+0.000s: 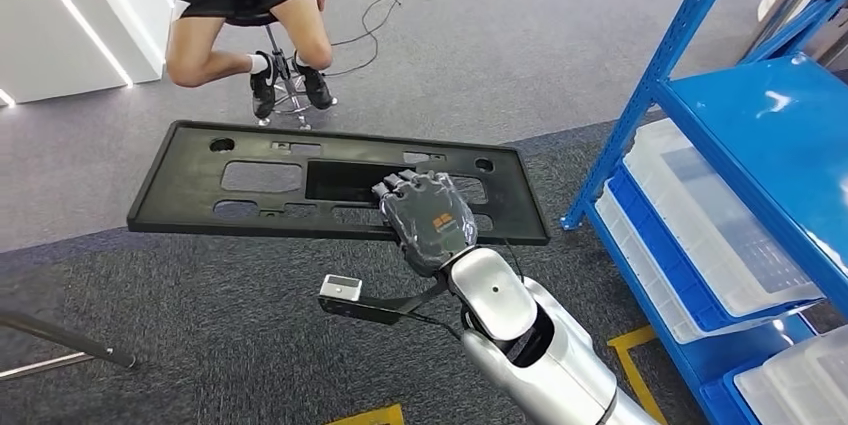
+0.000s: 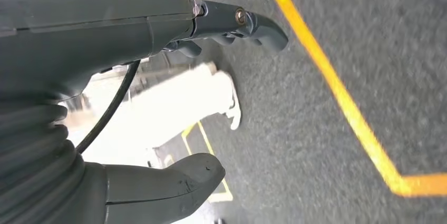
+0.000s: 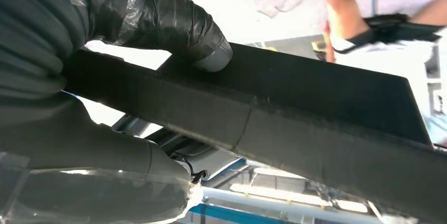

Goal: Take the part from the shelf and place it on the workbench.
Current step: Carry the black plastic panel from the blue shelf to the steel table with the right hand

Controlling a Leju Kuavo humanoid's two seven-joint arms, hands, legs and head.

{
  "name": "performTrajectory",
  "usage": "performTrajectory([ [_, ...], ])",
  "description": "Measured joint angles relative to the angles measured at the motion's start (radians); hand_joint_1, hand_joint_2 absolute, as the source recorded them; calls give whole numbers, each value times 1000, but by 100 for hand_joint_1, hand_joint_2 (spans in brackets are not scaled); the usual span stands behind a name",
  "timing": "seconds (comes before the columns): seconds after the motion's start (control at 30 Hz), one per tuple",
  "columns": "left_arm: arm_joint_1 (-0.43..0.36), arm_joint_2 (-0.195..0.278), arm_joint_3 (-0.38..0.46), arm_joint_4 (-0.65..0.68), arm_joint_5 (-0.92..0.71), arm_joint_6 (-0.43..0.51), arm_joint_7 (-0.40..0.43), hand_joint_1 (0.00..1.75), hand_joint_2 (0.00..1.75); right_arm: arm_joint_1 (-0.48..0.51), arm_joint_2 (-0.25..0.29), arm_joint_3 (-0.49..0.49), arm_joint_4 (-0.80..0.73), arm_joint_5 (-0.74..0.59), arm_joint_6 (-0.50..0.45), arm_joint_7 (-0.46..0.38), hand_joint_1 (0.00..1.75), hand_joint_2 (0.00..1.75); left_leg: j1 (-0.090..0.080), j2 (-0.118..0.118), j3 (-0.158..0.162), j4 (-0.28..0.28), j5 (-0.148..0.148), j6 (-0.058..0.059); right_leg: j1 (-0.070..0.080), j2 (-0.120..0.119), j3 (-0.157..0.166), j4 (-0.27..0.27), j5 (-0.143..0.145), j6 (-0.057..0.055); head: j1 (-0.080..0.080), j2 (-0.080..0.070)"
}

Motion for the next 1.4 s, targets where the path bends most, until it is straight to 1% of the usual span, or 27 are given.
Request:
performTrajectory([
  [0.03,0,0,0,0,0,0,0,0,175,-1,1,1,-3,0,0,1,175,175,-2,32,-15,32,-19,-5,-2,-16,7,-7,1,-5,-1,0],
  [0.1,-5,-1,0,0,0,-1,0,0,175,0,1,2,-5,0,0,1,175,175,-3,103,-73,150,-77,-14,1,-48,14,-12,-1,-12,-3,0],
  [0.17,-7,-1,0,0,0,-1,0,0,175,2,0,2,-6,0,1,1,175,175,2,123,-126,248,-108,-20,5,-81,15,-11,-5,-14,-3,0],
  [0.2,-7,-1,0,0,0,-1,0,0,175,3,-1,2,-6,0,1,1,175,175,3,126,-128,250,-98,-22,6,-96,16,-11,-8,-14,-3,0],
  [0.27,-4,-1,-1,0,-1,-1,0,0,175,3,-1,2,-6,0,0,1,175,175,4,145,-69,143,-35,-19,6,-122,23,-10,-14,-11,-3,0],
  [0.3,-4,-1,-2,0,-2,-1,0,0,175,3,-1,2,-6,0,0,2,175,175,-1,170,-31,72,-9,-13,8,-133,27,-10,-17,-8,-3,0],
  [0.37,-4,0,-4,0,-3,-1,-3,0,175,2,-1,2,-7,0,-2,4,175,175,-12,206,15,-15,15,3,12,-153,33,-11,-23,1,-2,0],
  [0.4,-4,0,-5,0,-4,-1,-5,0,175,3,-1,2,-7,1,-2,5,175,175,-17,208,17,-24,12,11,14,-163,34,-12,-25,6,-2,0],
  [0.47,-2,0,-7,0,-8,1,-9,0,175,4,-1,2,-9,2,-2,6,175,175,-16,181,18,-31,16,23,12,-178,41,-14,-30,19,-2,0],
  [0.5,-2,-1,-8,0,-11,2,-10,0,175,4,-2,2,-11,3,-3,7,175,175,-14,168,22,-37,19,29,10,-167,41,-5,-40,24,-2,0],
  [0.57,-3,-5,-14,0,-17,3,-12,0,175,5,-5,2,-17,4,-4,10,175,175,-10,144,30,-46,24,41,5,-109,13,68,-86,30,-2,0],
  [0.6,-4,-6,-18,0,-21,3,-12,0,175,8,-9,2,-19,5,-5,11,175,175,-11,132,30,-47,24,44,5,-77,-20,134,-117,30,-1,0],
  [0.67,-5,-6,-23,0,-30,3,-11,0,175,19,-18,2,-21,9,-5,14,175,175,-12,103,30,-45,23,49,4,-50,-85,249,-152,30,-1,0],
  [0.7,-5,-6,-26,0,-35,2,-11,0,175,26,-23,2,-22,12,-5,16,175,175,-12,86,30,-42,22,49,3,-47,-99,262,-142,31,-1,0],
  [0.73,-4,-6,-28,0,-39,0,-13,0,175,29,-26,2,-24,15,-4,18,175,175,-11,70,30,-39,20,48,2,-45,-93,237,-112,31,-1,0],
  [0.77,-3,-6,-31,0,-43,-1,-15,0,175,31,-30,2,-27,16,-4,19,175,175,-10,55,30,-34,17,45,0,-36,-73,180,-71,30,-1,0],
  [0.83,-4,-6,-40,0,-47,-4,-17,0,175,32,-36,2,-36,18,-4,20,175,175,-10,28,24,-18,10,36,-6,7,-28,66,-15,29,-1,0],
  [0.9,-4,-5,-46,0,-51,-6,-17,0,175,32,-43,2,-45,18,-2,21,175,175,-7,5,13,-9,7,24,-5,32,-12,21,-7,26,-2,0],
  [0.97,0,-5,-49,0,-56,-7,-18,0,175,33,-46,2,-52,18,0,22,175,175,-1,-11,7,-10,8,11,-1,11,-8,14,-5,17,-1,0],
  [1.03,2,-4,-50,0,-59,-10,-18,0,175,33,-46,2,-59,18,0,23,175,175,-2,26,-7,20,-10,3,-2,-13,2,2,-2,4,-2,0],
  [1.1,0,-4,-51,0,-61,-13,-19,0,175,34,-47,2,-64,18,1,23,175,175,-4,92,-58,125,-63,-2,1,-42,10,-5,-3,-6,-2,0],
  [1.17,-3,-4,-53,0,-62,-14,-20,0,175,38,-49,2,-65,18,2,23,175,175,-2,120,-121,246,-109,-7,6,-72,12,-5,-6,-10,-2,0],
  [1.2,-3,-4,-54,0,-63,-15,-21,0,175,40,-49,2,-65,18,3,23,175,175,-2,123,-133,266,-108,-7,8,-87,13,-5,-9,-10,-2,0],
  [1.23,-2,-4,-55,0,-63,-16,-21,0,175,41,-50,2,-66,18,3,23,175,175,-2,127,-122,245,-89,-6,9,-101,14,-5,-11,-10,-2,0],
  [1.27,-1,-4,-56,0,-63,-16,-21,0,175,41,-50,2,-66,18,3,23,175,175,-3,135,-91,187,-55,-3,11,-113,18,-5,-14,-9,-2,0],
  [1.33,-1,-4,-57,0,-63,-16,-21,0,175,41,-50,2,-69,18,3,23,175,175,-11,178,-16,46,-3,8,14,-137,26,-5,-21,-3,-2,0],
  [1.4,-2,-3,-58,0,-63,-16,-21,0,175,40,-50,2,-71,18,3,23,175,175,-23,200,14,-13,7,22,18,-157,31,-6,-26,5,-2,0],
])
